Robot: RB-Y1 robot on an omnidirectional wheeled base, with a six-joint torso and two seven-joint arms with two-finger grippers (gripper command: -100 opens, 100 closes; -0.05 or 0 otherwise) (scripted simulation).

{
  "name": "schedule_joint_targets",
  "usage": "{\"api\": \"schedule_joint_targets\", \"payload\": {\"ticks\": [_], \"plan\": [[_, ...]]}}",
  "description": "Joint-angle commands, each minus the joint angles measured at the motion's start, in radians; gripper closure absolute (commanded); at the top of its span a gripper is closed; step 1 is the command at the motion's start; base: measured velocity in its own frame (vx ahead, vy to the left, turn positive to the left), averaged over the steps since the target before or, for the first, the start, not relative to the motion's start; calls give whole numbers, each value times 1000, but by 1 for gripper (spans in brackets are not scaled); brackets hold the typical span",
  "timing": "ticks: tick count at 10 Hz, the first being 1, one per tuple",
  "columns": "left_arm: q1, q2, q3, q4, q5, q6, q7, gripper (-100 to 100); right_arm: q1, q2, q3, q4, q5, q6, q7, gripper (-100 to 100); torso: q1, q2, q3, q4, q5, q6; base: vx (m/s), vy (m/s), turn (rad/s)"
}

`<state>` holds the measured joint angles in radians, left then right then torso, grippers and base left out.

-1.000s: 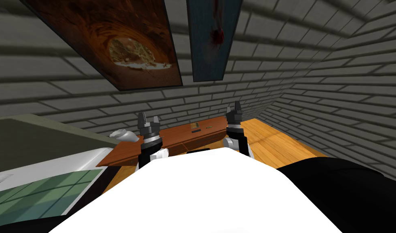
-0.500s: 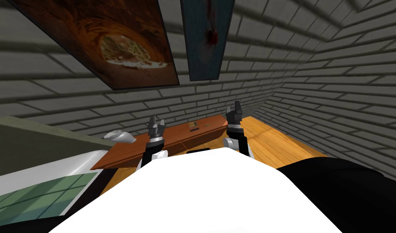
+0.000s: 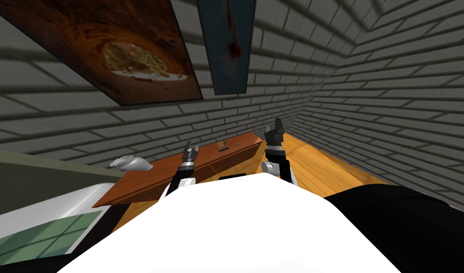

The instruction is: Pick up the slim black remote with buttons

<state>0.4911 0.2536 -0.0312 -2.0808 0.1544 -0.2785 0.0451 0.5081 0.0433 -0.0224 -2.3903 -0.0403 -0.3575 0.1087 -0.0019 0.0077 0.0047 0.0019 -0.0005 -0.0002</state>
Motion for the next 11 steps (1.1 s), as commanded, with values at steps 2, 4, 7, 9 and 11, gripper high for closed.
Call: {"api": "schedule_joint_targets", "payload": {"ticks": [2, 4, 7, 9, 11], "plan": [[-6, 34, -11, 69, 30, 26, 15, -100, 0, 0, 0, 0, 0, 0, 0, 0, 0, -2, -1, -1, 0, 0, -59, -39, -107], [-14, 66, -15, 120, 60, 55, 32, -100, 0, 0, 0, 0, 0, 0, 0, 0, 0, -3, -2, -1, 0, 1, -67, -40, -122], [-23, 97, -20, 174, 91, 86, 49, -100, 0, 0, 0, 0, 0, 0, 0, 0, 2, -3, -2, -1, 0, 0, -53, -23, -81], [-33, 128, -24, 229, 123, 118, 65, -100, 0, 0, 0, 0, 0, 0, 0, 0, 2, -4, -3, -1, 0, 0, -49, -32, -129], [-43, 159, -29, 286, 156, 152, 82, -100, 0, 0, 0, 0, 0, 0, 0, 0, 0, -4, -2, -1, 0, 0, -54, -45, -142]]}}
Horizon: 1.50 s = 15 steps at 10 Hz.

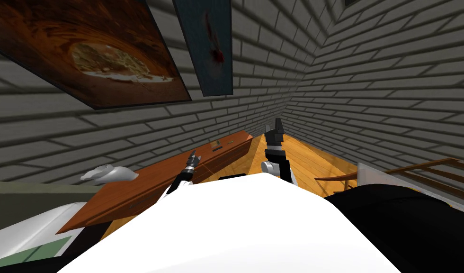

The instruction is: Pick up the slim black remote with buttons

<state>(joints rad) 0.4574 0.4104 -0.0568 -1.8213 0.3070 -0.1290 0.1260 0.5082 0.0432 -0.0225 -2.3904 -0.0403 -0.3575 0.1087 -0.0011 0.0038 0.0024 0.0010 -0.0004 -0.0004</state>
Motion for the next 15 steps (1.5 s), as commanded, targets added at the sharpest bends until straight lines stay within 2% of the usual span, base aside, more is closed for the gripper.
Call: {"api": "schedule_joint_targets", "payload": {"ticks": [1, 2, 3, 4, 5, 6, 7, 8, 9, 10, 11, 12, 13, 14, 15], "plan": [[-21, 31, -8, 50, 37, 37, 18, -100, 0, 0, 0, 0, 0, 0, 0, 0, 0, 0, 0, 0, 0, 0, -62, -52, -178], [-21, 31, -8, 79, 37, 37, 18, -100, 0, 0, 0, 0, 0, 0, 0, 0, 0, 1, 0, 0, 0, 1, -50, -38, -113], [-21, 31, -8, 85, 37, 37, 18, -100, 0, 0, 0, 0, 0, 0, 0, 0, 0, 0, 0, 0, 0, 0, -20, -11, 8], [-33, 59, -12, 124, 71, 73, 35, -100, 0, 0, 0, 0, 0, 0, 0, 0, 2, -2, -1, 0, 0, 0, -29, -27, -184], [-33, 59, -12, 143, 71, 73, 35, -100, 0, 0, 0, 0, 0, 0, 0, 0, 1, -1, -1, 0, 0, 1, -33, -26, -141], [-46, 86, -16, 174, 105, 110, 51, -100, 0, 0, 0, 0, 0, 0, 0, 0, 1, -1, -1, 0, 0, 0, -43, -46, -231], [-46, 86, -16, 201, 105, 110, 51, -100, 0, 0, 0, 0, 0, 0, 0, 0, 0, -1, 0, 0, 0, 1, -33, -42, -88], [-60, 111, -20, 226, 140, 148, 67, -100, 0, 0, 0, 0, 0, 0, 0, 0, 1, -1, -1, 0, 0, 0, -34, -44, -137], [-60, 111, -20, 261, 140, 148, 67, -100, 0, 0, 0, 0, 0, 0, 0, 0, 0, -1, -1, 0, 0, 0, -23, -34, -126], [-75, 134, -24, 289, 174, 186, 82, -100, 0, 0, 0, 0, 0, 0, 0, 0, 1, -2, -1, 0, 0, 0, -13, -40, -284], [-75, 134, -24, 323, 174, 186, 82, -100, 0, 0, 0, 0, 0, 0, 0, 0, 1, -2, -1, 0, 0, 1, -11, -31, -104], [-91, 157, -27, 366, 208, 218, 96, -100, 0, 0, 0, 0, 0, 0, 0, 0, 1, -2, -1, -1, 0, -1, -7, -36, -177], [-91, 157, -27, 383, 208, 225, 96, -100, 0, 0, 0, 0, 0, 0, 0, 0, 1, -3, -1, 0, 0, 0, -1, -24, -98], [-108, 178, -29, 412, 241, 265, 109, -100, 0, 0, 0, 0, 0, 0, 0, 0, 2, -3, -2, -1, 0, 0, 5, -33, -221], [-108, 178, -29, 441, 241, 265, 109, -100, 0, 0, 0, 0, 0, 0, 0, 0, 1, -4, -2, -1, 0, 0, 10, -24, -129]]}}
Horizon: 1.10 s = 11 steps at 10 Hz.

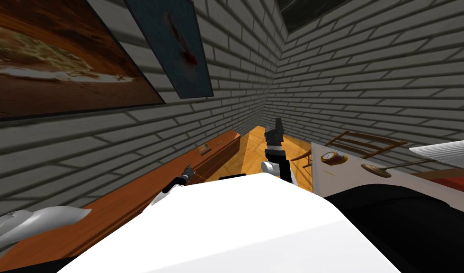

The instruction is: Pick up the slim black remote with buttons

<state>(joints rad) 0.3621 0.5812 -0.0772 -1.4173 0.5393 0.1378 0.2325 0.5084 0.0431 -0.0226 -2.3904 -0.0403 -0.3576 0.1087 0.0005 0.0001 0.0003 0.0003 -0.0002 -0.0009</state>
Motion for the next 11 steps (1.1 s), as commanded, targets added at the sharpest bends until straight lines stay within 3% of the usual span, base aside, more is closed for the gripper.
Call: {"api": "schedule_joint_targets", "payload": {"ticks": [1, 2, 5, 6, 7, 8, 10, 11], "plan": [[-12, 7, -9, 38, 9, -2, 3, -100, 0, 0, 0, 0, 0, 0, 0, 0, 0, 0, 0, 0, 0, 0, 5, -10, 11], [-30, 26, -11, 67, 42, 38, 15, -100, 0, 0, 0, 0, 0, 0, 0, 0, 1, 0, 0, 0, 0, 0, 11, -23, -249], [-49, 45, -12, 155, 75, 78, 27, -100, 0, 0, 0, 0, 0, 0, 0, 0, 1, -1, -1, 0, 0, 1, 23, -12, -140], [-69, 62, -13, 212, 106, 110, 38, -100, 0, 0, 0, 0, 0, 0, 0, 0, 1, -1, -1, 0, 0, 0, 38, -18, -280], [-69, 62, -13, 212, 106, 118, 38, -100, 0, 0, 0, 0, 0, 0, 0, 0, 1, -2, -1, 0, 0, 1, 34, -3, -99], [-89, 78, -14, 263, 137, 157, 48, -100, 0, 0, 0, 0, 0, 0, 0, 0, 1, -2, -1, 0, 0, 0, 46, -2, -214], [-89, 78, -14, 267, 137, 158, 48, -100, 0, 0, 0, 0, 0, 0, 0, 0, 2, -2, -1, 0, 0, 0, 30, 4, -44], [-111, 91, -13, 305, 167, 198, 57, -100, 0, 0, 0, 0, 0, 0, 0, 0, 2, -1, -1, 0, 0, -1, 37, 4, -233]]}}
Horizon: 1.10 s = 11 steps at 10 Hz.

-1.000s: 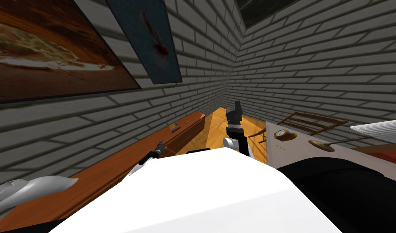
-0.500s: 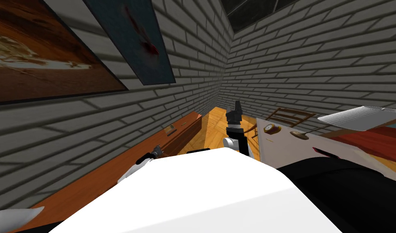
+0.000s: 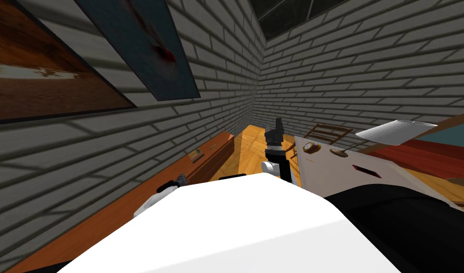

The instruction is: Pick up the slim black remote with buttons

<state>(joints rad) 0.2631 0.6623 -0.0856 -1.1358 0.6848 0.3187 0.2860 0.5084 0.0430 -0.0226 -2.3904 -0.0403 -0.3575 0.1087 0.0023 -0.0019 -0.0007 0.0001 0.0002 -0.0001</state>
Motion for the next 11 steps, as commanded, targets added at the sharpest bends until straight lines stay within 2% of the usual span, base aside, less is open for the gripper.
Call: {"api": "schedule_joint_targets", "payload": {"ticks": [1, 2, 3, 4, 5, 7, 8, 9, 10, 11], "plan": [[-12, 10, -5, 39, 22, 17, 3, -100, 0, 0, 0, 0, 0, 0, 0, 0, 0, 0, 0, 0, 0, 0, 41, 13, -135], [-34, 22, -4, 68, 50, 56, 11, -100, 0, 0, 0, 0, 0, 0, 0, 0, 0, 0, 0, 0, 0, -1, 55, 10, -180], [-34, 22, -4, 92, 50, 56, 11, -100, 0, 0, 0, 0, 0, 0, 0, 0, 0, -1, -1, 0, 0, 0, 59, 18, -110], [-56, 33, -2, 125, 78, 93, 18, -100, 0, 0, 0, 0, 0, 0, 0, 0, 1, -1, -1, -1, 0, -1, 66, 37, -274], [-56, 33, -2, 142, 78, 94, 18, -100, 0, 0, 0, 0, 0, 0, 0, 0, 2, -2, -1, 0, 0, 0, 55, 34, -129], [-101, 48, 2, 217, 130, 156, 30, -100, 0, 0, 0, 0, 0, 0, 0, 0, 1, -2, -1, -1, 0, -1, 86, 38, -282], [-101, 48, 2, 235, 130, 168, 30, -100, 0, 0, 0, 0, 0, 0, 0, 0, 2, -4, -2, -1, 1, 0, 80, 47, -93], [-123, 53, 4, 271, 154, 203, 35, -100, 0, 0, 0, 0, 0, 0, 0, 0, 2, -3, -2, -1, 1, -2, 78, 37, -150], [-123, 53, 4, 278, 154, 203, 35, -100, 0, 0, 0, 0, 0, 0, 0, 0, 2, -3, -2, -1, 0, -1, 66, 39, -95], [-144, 57, 6, 315, 177, 236, 39, -100, 0, 0, 0, 0, 0, 0, 0, 0, 1, -2, -2, -1, 0, -2, 83, 44, -181]]}}
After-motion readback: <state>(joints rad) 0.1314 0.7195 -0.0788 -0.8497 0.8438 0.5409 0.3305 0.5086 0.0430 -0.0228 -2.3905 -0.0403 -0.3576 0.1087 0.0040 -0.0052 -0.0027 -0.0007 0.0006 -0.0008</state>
